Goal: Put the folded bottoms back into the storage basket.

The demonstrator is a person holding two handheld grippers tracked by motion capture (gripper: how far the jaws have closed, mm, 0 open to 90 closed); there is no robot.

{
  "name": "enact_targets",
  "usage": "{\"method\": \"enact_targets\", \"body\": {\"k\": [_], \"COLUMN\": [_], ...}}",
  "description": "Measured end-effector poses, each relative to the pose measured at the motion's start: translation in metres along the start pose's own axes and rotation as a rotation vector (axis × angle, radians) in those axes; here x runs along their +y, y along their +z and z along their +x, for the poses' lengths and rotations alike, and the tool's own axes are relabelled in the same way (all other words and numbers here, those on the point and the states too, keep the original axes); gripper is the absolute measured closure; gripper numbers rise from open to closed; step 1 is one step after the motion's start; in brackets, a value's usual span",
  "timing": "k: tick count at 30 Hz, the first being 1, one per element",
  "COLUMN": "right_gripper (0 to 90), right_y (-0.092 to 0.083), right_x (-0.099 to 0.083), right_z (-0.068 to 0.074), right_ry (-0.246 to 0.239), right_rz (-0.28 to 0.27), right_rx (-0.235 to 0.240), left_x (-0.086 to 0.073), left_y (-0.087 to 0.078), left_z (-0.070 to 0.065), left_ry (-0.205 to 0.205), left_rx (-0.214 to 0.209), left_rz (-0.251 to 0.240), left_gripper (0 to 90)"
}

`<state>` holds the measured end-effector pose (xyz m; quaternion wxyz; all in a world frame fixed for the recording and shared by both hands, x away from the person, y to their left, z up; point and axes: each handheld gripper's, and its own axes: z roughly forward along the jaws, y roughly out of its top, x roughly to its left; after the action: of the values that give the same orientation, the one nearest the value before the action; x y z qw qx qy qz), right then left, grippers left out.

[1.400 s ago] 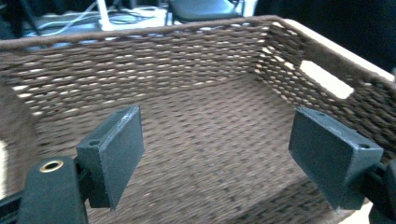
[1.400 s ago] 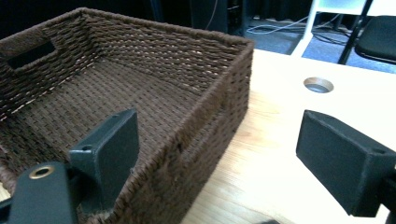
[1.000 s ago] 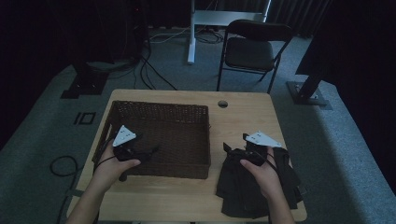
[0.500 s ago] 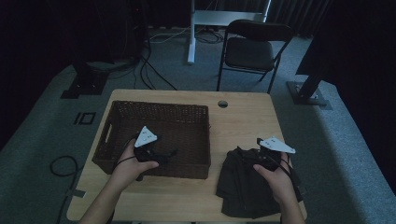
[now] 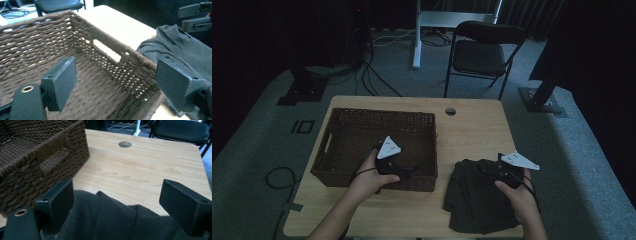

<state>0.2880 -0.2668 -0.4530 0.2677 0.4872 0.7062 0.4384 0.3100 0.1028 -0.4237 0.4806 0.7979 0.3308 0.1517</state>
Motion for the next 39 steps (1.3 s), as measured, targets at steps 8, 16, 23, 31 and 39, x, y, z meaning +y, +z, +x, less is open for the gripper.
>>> {"method": "enact_targets", "body": {"k": [8,16,23,31,39], "right_gripper": [12.0,12.0,12.0,12.0,12.0], "right_y": [-0.009,-0.018,-0.025,-0.036,-0.036], "right_x": [-0.010,-0.023,-0.033,-0.046,-0.057], "right_z": [-0.015,-0.028,-0.038,-0.056,-0.072], "right_ry": [0.020,0.013,0.026,0.040,0.039], "right_rz": [0.004,0.019,0.020,0.027,0.042], "right_rx": [-0.041,-0.067,-0.080,-0.119,-0.150], "left_x": [0.011,0.018,0.023,0.024,0.015], "left_y": [0.020,0.042,0.063,0.091,0.120], "left_z": [-0.021,-0.052,-0.077,-0.102,-0.126], "left_ry": [0.025,0.046,0.065,0.071,0.058], "left_rx": [-0.047,-0.126,-0.185,-0.217,-0.228], "left_rz": [-0.005,-0.023,-0.021,-0.009,0.016], "left_gripper": [18.5,18.6,18.5,18.5,18.5]}}
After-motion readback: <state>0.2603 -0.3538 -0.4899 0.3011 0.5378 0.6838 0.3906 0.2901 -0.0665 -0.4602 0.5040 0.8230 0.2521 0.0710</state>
